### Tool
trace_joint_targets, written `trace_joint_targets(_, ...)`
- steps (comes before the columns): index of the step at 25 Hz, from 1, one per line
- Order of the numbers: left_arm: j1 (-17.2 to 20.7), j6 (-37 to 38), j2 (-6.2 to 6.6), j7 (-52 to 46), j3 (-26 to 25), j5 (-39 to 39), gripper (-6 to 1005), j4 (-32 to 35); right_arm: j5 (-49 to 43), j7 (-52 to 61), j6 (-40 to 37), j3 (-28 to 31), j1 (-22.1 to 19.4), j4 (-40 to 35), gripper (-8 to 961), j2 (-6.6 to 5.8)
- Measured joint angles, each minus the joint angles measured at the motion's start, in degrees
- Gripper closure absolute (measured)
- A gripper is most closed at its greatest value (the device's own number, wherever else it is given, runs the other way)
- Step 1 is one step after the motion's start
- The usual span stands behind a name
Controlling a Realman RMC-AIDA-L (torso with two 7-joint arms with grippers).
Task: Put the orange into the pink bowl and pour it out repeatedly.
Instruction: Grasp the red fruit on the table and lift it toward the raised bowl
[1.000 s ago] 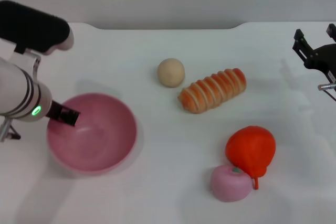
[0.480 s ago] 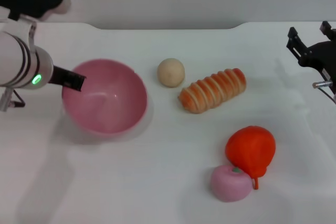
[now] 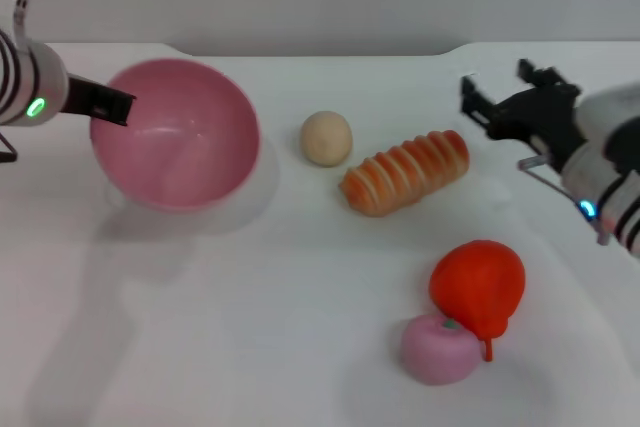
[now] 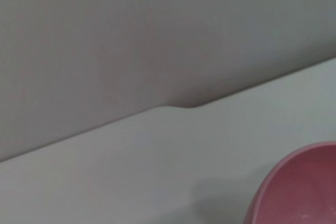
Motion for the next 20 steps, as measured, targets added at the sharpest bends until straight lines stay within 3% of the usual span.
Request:
trace_joint_targets(5,0.01,1.47,-0.04,0.58,-0.67,0.32,957,-0.93,-6.47,-0.66,22.66,1.32,-9.15,-26.48,171,0.06)
trace_joint_targets(8,-0.32,3.06,-0.03,1.26,-1.15,0.26,957,-2.58,-8.25,-3.90,39.57,4.12,-10.76,-40.95,171,0.03)
trace_joint_targets(13,-1.84,4.98,-0.09,2.11,-2.58,-0.17,957,-6.25,-6.64,-6.72,66.91,10.38,-6.36,-54.95,172,-0.01)
trace_joint_targets(20,-3.04,6.68,-0.05,3.61,-4.87,-0.43,957,-9.32,-3.11,-12.51,87.98,17.30,-0.09,-61.66,172,-0.08)
